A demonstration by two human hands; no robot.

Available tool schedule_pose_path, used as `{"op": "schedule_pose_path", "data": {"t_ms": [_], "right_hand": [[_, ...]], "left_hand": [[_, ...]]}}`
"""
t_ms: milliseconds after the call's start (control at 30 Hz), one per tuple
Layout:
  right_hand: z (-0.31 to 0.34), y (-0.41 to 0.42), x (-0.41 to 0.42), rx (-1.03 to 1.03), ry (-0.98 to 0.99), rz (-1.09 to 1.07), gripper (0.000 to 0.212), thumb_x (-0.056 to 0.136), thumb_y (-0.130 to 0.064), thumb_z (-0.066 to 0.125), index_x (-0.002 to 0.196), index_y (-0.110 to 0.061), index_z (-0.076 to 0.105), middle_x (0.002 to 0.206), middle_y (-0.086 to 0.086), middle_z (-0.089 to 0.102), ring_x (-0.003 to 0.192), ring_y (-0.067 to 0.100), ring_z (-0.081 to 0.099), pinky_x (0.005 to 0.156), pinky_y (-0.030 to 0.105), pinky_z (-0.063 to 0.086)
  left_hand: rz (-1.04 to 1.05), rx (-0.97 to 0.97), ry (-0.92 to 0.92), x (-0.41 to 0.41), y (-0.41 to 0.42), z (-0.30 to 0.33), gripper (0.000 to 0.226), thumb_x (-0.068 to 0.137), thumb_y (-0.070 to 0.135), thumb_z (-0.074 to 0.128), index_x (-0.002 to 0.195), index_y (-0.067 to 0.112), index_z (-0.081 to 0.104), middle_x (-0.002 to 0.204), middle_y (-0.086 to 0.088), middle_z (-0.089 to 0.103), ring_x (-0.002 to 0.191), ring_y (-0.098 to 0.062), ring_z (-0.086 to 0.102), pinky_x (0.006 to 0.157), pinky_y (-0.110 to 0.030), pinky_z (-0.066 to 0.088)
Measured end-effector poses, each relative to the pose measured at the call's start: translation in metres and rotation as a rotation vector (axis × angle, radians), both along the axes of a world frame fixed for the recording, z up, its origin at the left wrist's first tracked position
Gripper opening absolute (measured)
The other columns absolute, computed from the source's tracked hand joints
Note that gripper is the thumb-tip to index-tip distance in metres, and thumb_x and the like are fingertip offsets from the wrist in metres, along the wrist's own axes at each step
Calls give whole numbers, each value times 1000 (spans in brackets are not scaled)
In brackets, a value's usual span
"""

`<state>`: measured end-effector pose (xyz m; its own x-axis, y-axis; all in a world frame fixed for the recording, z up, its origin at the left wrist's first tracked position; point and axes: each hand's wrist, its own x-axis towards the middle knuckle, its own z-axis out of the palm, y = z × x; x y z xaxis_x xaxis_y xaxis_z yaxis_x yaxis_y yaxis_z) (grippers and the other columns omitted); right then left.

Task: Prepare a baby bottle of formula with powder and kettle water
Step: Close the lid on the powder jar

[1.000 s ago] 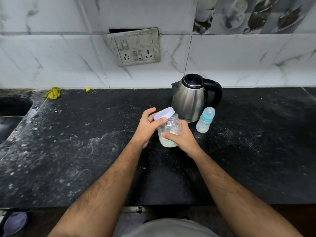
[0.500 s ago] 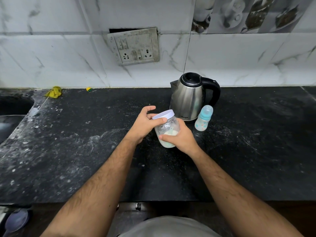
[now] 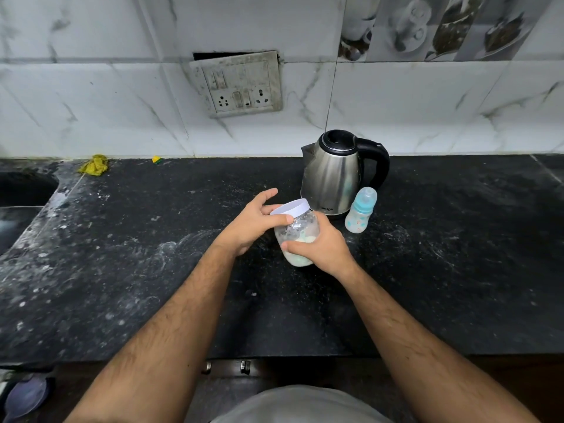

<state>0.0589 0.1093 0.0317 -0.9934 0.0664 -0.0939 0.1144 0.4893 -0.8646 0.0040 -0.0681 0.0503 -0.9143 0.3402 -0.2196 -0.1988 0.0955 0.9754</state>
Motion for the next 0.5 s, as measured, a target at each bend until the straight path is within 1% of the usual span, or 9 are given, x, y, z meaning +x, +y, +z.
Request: {"op": "schedule_pose_path", "data": {"t_ms": [33,100,167,200,267,300,400,433,500], "right_hand": [[0,0,0,-18,-3,7,91,45,-59,81,127,-36,49,109,-17,64,101,3,62,85,26,51],[2,-1,0,-31,2,21,87,47,-57,83,125,-38,50,107,-19,65,99,-2,61,85,24,51],[4,-4,0,-47,11,29,83,48,-56,84,122,-40,51,105,-20,66,97,-5,61,83,22,51],[4,-5,0,-55,15,30,80,49,-55,85,120,-41,50,105,-21,66,96,-6,62,82,21,51],[4,-7,1,-76,22,24,77,50,-53,86,118,-43,49,103,-21,66,95,-7,62,81,20,51],[3,-7,1,-92,28,13,78,51,-53,86,118,-41,49,104,-20,66,95,-6,62,82,21,52],[1,-5,1,-126,46,-49,84,50,-54,84,124,-35,50,107,-18,65,100,-1,62,88,28,53],[1,-4,1,-127,48,-66,85,49,-55,84,124,-35,49,106,-19,64,100,-2,62,88,27,53],[0,-3,1,-120,45,-81,85,49,-55,83,124,-35,48,104,-23,62,98,-6,60,85,23,51]], "left_hand": [[-19,32,-19,0,0,1,97,72,20,79,153,21,26,122,0,71,112,-17,68,104,-36,47],[-38,63,-25,0,3,3,97,76,30,75,155,24,20,130,1,66,116,-15,65,104,-34,46],[0,53,3,1,9,4,98,76,43,73,155,24,19,133,2,63,118,-12,63,106,-34,46],[25,46,21,1,11,4,100,74,46,74,155,24,20,135,2,61,120,-12,62,107,-36,47],[60,34,50,0,11,3,103,69,43,79,154,24,25,138,1,57,122,-12,59,103,-36,50],[74,27,61,-1,9,2,101,68,40,81,153,23,29,137,0,56,123,-11,58,101,-34,51],[157,1,80,-3,0,-3,86,77,26,83,149,18,38,136,-8,58,116,-6,60,93,-23,52],[191,-1,84,-2,-3,-5,81,78,23,82,147,16,40,133,-10,61,112,-6,63,93,-22,51],[211,2,84,-1,-6,-8,75,79,21,81,144,15,43,117,-5,72,107,-8,68,101,-28,49]]}}
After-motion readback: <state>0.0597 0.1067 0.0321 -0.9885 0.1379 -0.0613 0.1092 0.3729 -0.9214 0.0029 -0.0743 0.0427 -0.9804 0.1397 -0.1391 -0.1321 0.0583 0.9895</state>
